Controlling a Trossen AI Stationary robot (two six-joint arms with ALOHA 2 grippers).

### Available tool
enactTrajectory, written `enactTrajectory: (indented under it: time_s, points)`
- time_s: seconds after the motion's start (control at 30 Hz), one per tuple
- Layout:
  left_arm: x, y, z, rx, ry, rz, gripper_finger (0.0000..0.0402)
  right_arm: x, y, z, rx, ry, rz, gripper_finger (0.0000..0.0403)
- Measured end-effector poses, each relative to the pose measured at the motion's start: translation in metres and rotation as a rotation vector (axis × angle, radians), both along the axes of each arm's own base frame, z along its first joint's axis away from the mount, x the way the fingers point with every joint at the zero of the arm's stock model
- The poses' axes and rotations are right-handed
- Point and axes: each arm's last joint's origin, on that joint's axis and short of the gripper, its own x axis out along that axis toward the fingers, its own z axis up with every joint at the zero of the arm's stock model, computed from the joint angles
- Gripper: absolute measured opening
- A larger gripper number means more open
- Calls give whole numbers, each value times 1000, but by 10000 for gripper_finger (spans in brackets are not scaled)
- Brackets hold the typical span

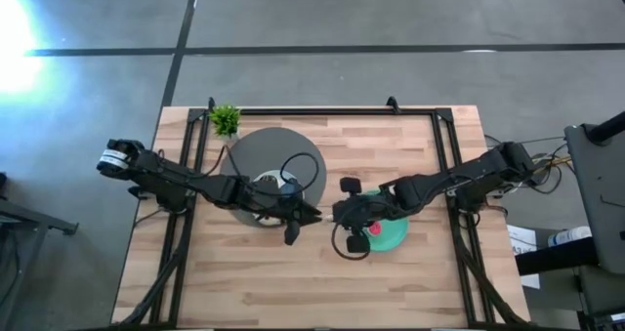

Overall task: Pick & Place donuts
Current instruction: Put the small yellow donut on the green plate

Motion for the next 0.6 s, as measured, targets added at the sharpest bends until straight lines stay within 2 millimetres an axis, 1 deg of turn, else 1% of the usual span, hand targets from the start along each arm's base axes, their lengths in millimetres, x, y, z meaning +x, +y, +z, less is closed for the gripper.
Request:
enactTrajectory:
  time_s: [0.1,0.23,0.33,0.43,0.5,0.6]
  points:
    - [0,0,0,9,0,26,103,-7,-1,-6,62,105,-49,13]
    - [-2,1,-5,21,51,33,137,-25,-10,-20,194,358,-143,15]
    - [-4,1,-8,5,89,40,146,-41,-17,-39,274,542,-210,15]
    - [-5,0,-12,-2,106,40,146,-57,-22,-58,366,673,-254,15]
    - [-6,-2,-13,-2,110,36,146,-69,-26,-77,425,767,-282,15]
    - [-7,-4,-13,-1,116,28,146,-90,-30,-107,452,891,-337,15]
